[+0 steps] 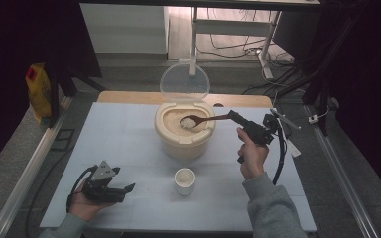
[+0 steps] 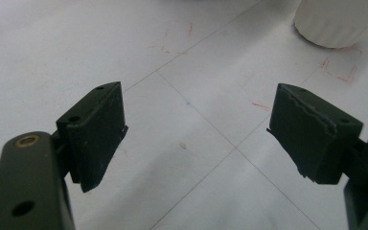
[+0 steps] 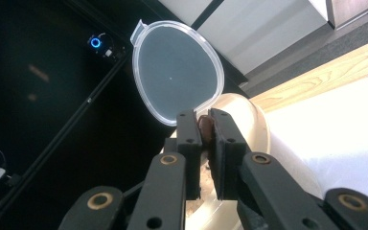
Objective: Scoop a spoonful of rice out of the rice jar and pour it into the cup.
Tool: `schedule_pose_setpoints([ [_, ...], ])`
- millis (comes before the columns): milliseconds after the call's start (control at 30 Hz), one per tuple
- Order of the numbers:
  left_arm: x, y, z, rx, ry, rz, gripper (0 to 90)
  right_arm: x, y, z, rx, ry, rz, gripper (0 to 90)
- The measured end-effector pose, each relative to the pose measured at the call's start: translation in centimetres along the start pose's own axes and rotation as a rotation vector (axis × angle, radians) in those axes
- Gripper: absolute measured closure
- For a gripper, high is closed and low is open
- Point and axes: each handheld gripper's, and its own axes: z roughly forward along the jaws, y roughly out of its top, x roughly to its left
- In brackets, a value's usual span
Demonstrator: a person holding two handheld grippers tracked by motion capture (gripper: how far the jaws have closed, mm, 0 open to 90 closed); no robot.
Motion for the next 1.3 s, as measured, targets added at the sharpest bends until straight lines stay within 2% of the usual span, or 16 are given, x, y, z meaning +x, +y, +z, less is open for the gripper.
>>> schedule_pose_setpoints([
  [500,0.1,0.0,0.0,0.002,0.006,0.000,19.6,0.2,0.0,-1.2,0.002,0.039,0.024,83.2],
  [833,0.2,0.0,0.1,0.004,0.010,-0.003,19.6,0.4,-0.6,-2.6,0.037,0.086,0.054,83.2],
  [1300,0.2,0.1,0.2,0.007,0.011,-0.004,19.6,1.1,-1.5,-4.0,0.067,0.125,0.042,83.2],
])
